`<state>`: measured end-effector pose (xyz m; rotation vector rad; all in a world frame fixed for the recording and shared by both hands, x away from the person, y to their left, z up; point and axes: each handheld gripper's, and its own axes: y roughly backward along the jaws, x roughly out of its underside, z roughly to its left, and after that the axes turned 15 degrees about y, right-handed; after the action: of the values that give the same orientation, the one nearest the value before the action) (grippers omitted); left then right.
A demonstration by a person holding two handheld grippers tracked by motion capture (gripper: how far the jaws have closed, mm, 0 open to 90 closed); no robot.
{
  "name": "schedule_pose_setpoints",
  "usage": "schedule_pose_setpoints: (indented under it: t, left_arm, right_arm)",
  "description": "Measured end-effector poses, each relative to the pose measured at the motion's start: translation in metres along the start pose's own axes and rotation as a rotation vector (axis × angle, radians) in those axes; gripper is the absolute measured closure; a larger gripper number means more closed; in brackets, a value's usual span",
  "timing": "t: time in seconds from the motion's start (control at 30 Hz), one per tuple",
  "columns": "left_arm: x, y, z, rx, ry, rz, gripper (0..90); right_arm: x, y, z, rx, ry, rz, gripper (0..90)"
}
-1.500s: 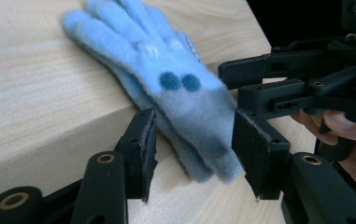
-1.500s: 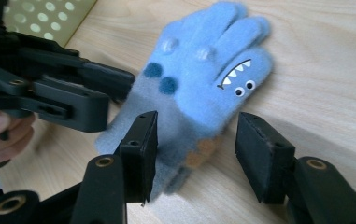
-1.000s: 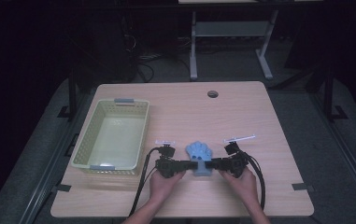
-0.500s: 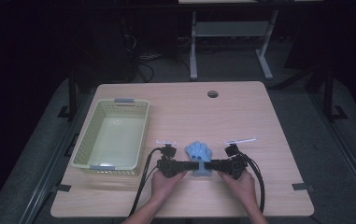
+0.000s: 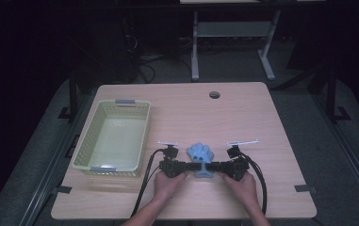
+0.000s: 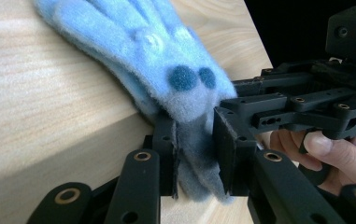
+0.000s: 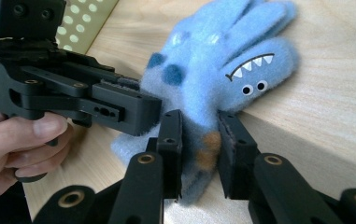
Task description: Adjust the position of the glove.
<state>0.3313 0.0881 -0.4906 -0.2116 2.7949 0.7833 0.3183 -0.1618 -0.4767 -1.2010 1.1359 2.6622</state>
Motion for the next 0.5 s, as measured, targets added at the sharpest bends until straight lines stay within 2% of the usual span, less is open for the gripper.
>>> schedule_pose_setpoints:
  t: [0.07, 0.1, 0.17, 0.5]
  left_arm:
    - [-0.0011, 0.0004, 0.0017, 0.012, 0.006, 0.008, 71.9]
    - [-0.0023, 0.0012, 0.003, 0.025, 0.013, 0.015, 71.9]
    - [-0.0026, 0.0014, 0.0026, 0.024, 0.011, 0.015, 72.2]
    - [-0.0067, 0.0009, -0.0015, 0.013, -0.012, 0.017, 73.3]
  right_arm:
    - [-0.0004, 0.0007, -0.0002, -0.003, 0.015, -0.003, 74.9]
    - [-0.0006, 0.0016, -0.0022, -0.024, 0.005, -0.006, 75.9]
    - [-0.0006, 0.0021, -0.0051, -0.043, -0.009, -0.013, 76.7]
    - [-0.0043, 0.0051, -0.0023, -0.03, 0.006, -0.019, 79.2]
